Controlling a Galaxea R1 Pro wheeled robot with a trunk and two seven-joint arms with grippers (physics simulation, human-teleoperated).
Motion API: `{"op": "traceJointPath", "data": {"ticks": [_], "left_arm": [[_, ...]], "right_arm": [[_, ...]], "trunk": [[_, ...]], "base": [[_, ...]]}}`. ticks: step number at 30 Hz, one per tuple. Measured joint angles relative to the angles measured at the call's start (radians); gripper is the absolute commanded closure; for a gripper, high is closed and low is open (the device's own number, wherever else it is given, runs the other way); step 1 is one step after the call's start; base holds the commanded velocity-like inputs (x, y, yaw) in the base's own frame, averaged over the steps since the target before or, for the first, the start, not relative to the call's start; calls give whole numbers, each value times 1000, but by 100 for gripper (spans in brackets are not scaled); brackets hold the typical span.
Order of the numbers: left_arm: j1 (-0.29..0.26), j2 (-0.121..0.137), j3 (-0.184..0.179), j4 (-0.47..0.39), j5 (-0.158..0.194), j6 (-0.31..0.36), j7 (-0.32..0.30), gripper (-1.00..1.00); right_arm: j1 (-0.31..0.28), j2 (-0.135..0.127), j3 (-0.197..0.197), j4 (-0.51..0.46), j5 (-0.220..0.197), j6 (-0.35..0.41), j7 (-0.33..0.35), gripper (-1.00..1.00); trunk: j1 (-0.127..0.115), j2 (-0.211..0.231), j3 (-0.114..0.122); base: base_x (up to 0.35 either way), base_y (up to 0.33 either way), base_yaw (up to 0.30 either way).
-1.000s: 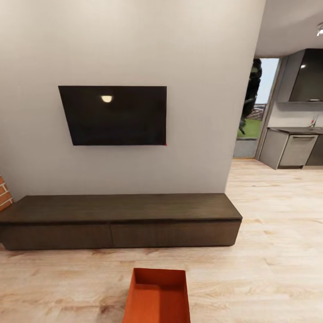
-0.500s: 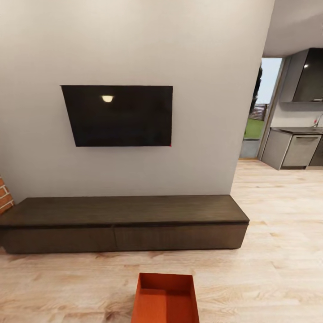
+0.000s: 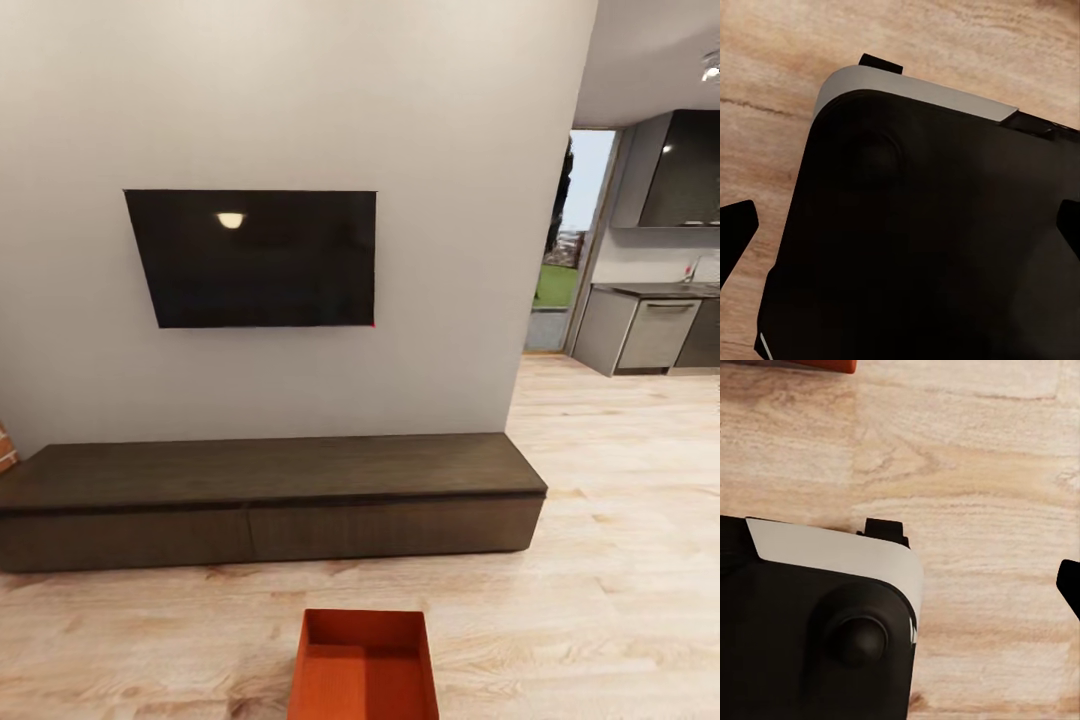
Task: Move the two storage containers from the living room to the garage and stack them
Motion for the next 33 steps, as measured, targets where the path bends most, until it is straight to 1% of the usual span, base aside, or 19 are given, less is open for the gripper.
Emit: {"op": "traceJointPath", "data": {"ticks": [13,20,25,33], "left_arm": [[0,0,0,0,0,0,0,-100],[0,0,1,0,0,0,0,-100],[0,0,1,0,0,0,0,-100],[0,0,1,0,0,0,0,-100]], "right_arm": [[0,-5,4,0,7,0,2,-100],[0,-2,4,0,8,-1,2,-100],[0,-1,-2,0,-4,-1,0,-100],[0,-1,1,0,0,0,0,-100]], "trunk": [[0,0,0],[0,0,0],[0,0,0],[0,0,0]], "base": [[0,0,-5],[0,0,-2],[0,0,-158],[0,0,-37]]}}
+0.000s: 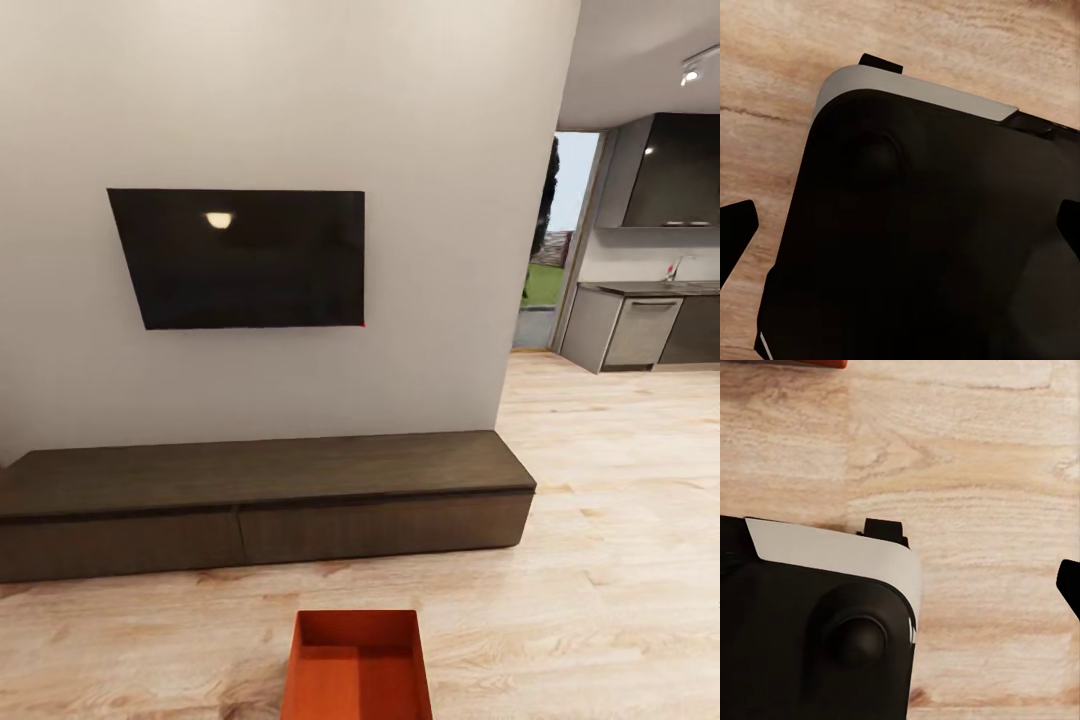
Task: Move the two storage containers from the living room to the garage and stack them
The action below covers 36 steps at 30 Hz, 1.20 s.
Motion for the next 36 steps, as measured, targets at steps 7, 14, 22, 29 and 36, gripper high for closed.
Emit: {"op": "traceJointPath", "data": {"ticks": [7,14,22,29,36], "left_arm": [[0,-4,0,0,0,-1,0,-100],[0,-3,0,0,0,-1,0,-100],[0,-2,0,0,0,-1,0,-100],[0,-1,0,0,1,-1,1,-100],[0,0,-1,0,0,1,0,-100]], "right_arm": [[0,-1,2,0,2,0,0,-100],[0,-3,3,0,4,0,1,-100],[0,0,5,0,6,0,1,-100],[0,1,13,0,7,3,-4,-100],[0,-4,12,0,7,3,4,-100]], "trunk": [[0,0,0],[0,0,0],[0,0,0],[0,0,-3],[0,0,-14]], "base": [[14,80,-1],[3,16,0],[0,0,0],[0,0,0],[0,0,0]]}}
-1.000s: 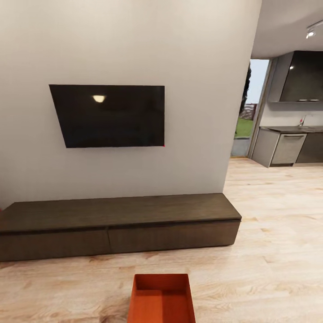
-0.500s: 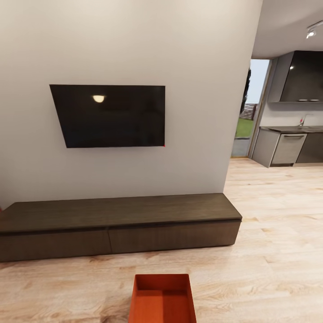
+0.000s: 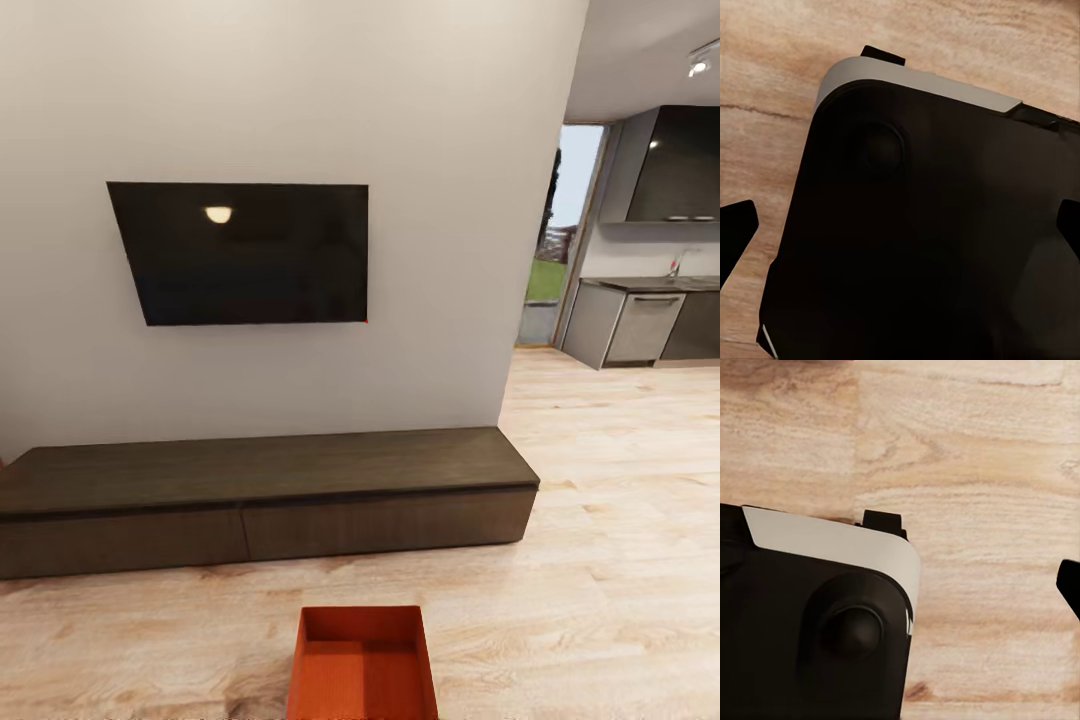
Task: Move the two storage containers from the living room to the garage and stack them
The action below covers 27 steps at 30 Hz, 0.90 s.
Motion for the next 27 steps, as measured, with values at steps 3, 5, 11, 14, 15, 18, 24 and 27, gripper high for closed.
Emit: {"op": "traceJointPath", "data": {"ticks": [3,5,11,14,15,18,24,27], "left_arm": [[0,-2,0,0,0,0,1,-100],[0,-4,0,0,0,0,3,-100],[0,-6,1,0,0,0,3,-100],[0,-6,1,0,0,0,3,-100],[0,-6,1,0,0,0,3,-100],[0,-6,1,0,1,0,3,-100],[0,-6,2,0,1,0,4,-100],[0,-6,2,0,1,0,4,-100]], "right_arm": [[0,0,0,0,1,0,2,-100],[0,0,1,0,1,-1,2,-100],[0,1,0,0,0,0,3,-100],[0,2,0,0,0,0,3,-100],[0,2,-1,0,0,0,3,-100],[0,1,-2,0,1,0,3,-100],[0,-2,-8,0,0,0,3,-100],[0,-3,-10,0,0,-1,3,-100]], "trunk": [[0,0,-5],[0,0,-8],[0,0,-18],[0,0,-22],[0,0,-24],[0,0,-29],[0,0,-38],[0,0,-43]], "base": [[0,0,0],[0,0,0],[0,0,0],[0,0,0],[0,0,0],[0,0,0],[0,0,0],[0,0,0]]}}
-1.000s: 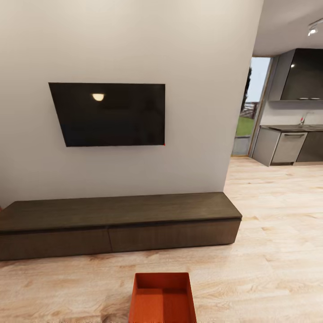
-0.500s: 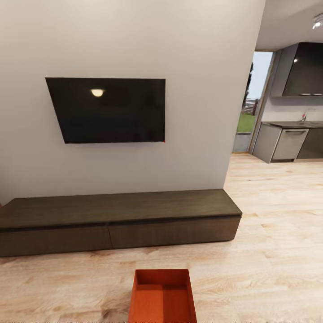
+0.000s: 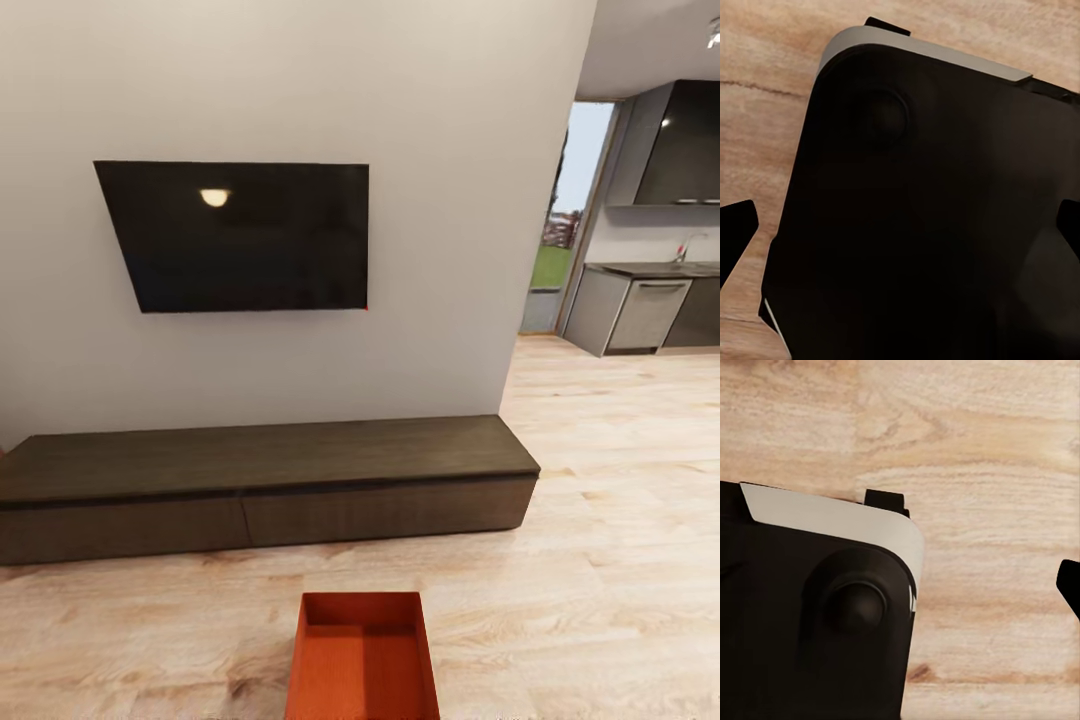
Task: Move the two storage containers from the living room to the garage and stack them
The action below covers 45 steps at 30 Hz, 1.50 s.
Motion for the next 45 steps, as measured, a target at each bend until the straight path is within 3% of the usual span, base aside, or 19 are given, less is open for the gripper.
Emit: {"op": "traceJointPath", "data": {"ticks": [45], "left_arm": [[0,5,-1,1,1,1,0,-100]], "right_arm": [[0,0,-3,0,0,0,0,-100]], "trunk": [[0,0,-72]], "base": [[0,0,0]]}}
